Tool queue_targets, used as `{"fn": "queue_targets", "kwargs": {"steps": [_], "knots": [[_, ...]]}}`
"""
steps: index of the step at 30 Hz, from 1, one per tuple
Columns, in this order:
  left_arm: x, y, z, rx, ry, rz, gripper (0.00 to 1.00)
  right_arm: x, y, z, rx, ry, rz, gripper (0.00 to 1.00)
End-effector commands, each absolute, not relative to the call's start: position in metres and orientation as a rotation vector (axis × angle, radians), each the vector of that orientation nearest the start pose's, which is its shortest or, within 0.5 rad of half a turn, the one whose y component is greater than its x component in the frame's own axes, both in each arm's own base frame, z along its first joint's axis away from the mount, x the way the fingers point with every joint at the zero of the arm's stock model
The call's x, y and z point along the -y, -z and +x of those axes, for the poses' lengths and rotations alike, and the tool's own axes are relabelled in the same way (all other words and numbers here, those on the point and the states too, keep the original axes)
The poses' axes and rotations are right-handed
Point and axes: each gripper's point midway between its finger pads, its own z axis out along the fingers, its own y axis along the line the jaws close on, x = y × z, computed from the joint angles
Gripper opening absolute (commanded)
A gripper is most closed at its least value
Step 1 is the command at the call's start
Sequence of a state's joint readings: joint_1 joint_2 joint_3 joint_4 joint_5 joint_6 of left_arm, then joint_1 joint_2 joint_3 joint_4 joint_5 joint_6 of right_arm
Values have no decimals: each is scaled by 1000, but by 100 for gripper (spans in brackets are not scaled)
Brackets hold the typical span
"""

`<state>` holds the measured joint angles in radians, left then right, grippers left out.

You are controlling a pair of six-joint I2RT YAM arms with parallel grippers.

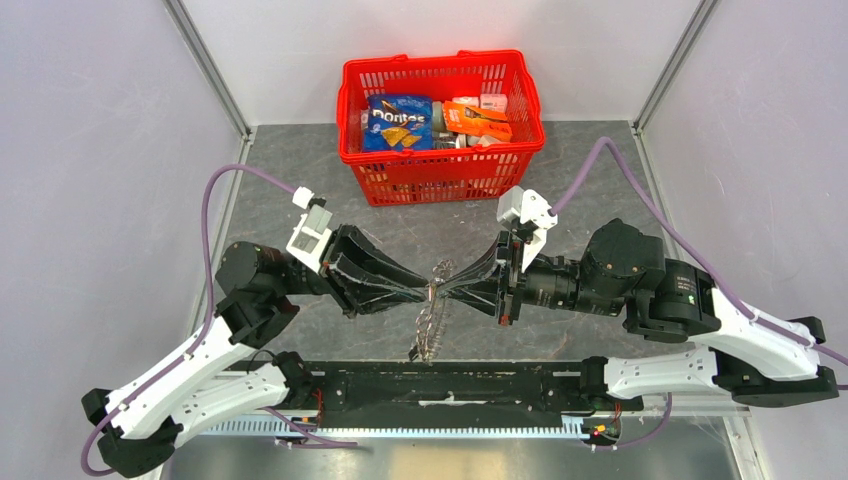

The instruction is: Put the keys on the keyring

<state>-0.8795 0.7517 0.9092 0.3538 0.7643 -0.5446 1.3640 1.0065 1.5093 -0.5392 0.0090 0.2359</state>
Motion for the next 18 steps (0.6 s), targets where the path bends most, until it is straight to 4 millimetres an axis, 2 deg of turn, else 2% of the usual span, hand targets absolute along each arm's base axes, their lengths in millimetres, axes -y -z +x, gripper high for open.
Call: {"fn": "queue_targets", "kwargs": {"steps": [1, 10, 15, 18], "knots": [[269, -460, 46, -943, 1587, 968, 31, -307, -475, 58, -1432, -1238, -882, 0], [272, -458, 49, -951, 1586, 969, 20, -310, -476, 56, -1429, -1249, -890, 0], [272, -459, 49, -953, 1585, 968, 2, -311, -475, 56, -1430, -1248, -891, 0], [273, -457, 50, -957, 1585, 972, 2, -310, -477, 56, -1426, -1251, -888, 0]]}}
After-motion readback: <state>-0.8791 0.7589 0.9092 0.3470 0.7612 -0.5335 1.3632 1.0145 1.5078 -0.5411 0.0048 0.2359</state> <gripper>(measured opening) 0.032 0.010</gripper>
